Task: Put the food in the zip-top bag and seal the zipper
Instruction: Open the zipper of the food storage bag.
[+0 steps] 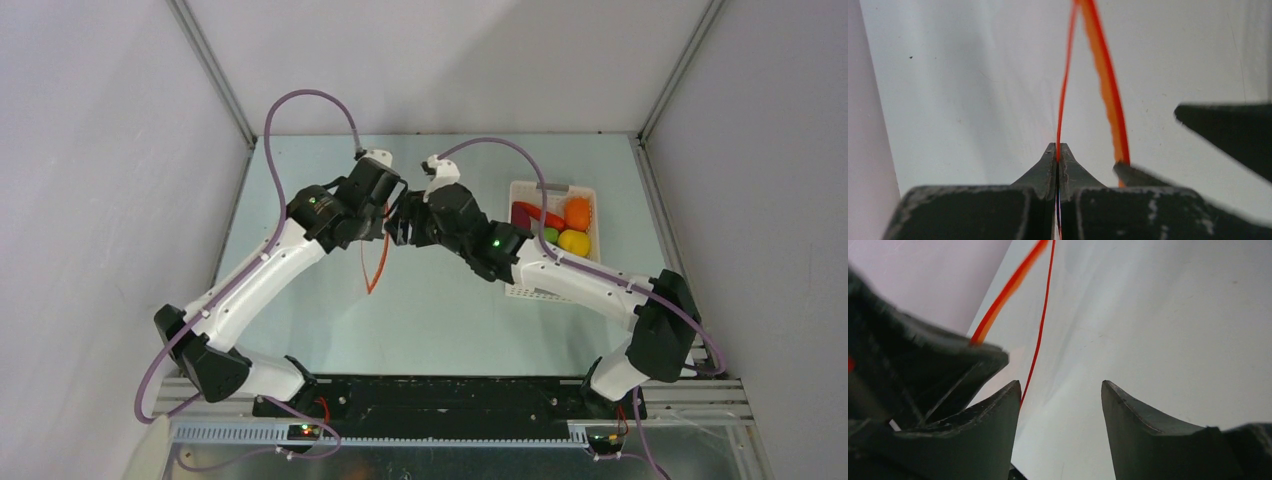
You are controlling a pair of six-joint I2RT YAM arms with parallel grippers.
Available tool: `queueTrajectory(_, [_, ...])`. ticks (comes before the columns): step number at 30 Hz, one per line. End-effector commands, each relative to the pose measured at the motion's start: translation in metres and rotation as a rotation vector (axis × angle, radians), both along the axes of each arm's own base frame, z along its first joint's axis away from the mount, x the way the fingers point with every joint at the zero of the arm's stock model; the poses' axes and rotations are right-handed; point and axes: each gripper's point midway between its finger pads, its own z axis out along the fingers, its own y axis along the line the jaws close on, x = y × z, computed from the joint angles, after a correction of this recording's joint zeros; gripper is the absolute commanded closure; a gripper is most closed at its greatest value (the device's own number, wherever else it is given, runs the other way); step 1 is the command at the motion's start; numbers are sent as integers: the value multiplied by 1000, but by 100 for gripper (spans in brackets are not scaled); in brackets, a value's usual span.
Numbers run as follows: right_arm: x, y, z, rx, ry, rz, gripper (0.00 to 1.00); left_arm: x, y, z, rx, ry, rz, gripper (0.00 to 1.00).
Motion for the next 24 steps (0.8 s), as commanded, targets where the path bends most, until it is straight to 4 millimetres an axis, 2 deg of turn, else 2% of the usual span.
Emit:
queueTrajectory(1, [9,2,-10,14,38,-7,36,-8,-17,12,-69,-34,-131,100])
queueTrajectory(8, [8,8,-39,31,121,-3,45,-9,-16,15,-95,-72,-133,100])
queueTrajectory(9, [7,8,-42,31,127,-5,47,-8,-14,15,-91,-80,-114,100])
queueTrajectory(10, [6,8,-48,25,140,-6,55,-6,-10,17,-83,-93,-96,100])
queueTrajectory(14, [5,-8,-70,-31,174,-55,82,-1,22,30,2,-175,34,100])
queueTrajectory(18, [9,-27,-82,-71,183,-106,96,-1,65,53,109,-274,193,100])
queueTrajectory(22, [11,-33,-95,-113,191,-107,99,-4,94,71,132,-326,283,100])
queueTrajectory(24, [14,-35,-109,-143,213,-127,100,-5,103,77,139,-351,309,100])
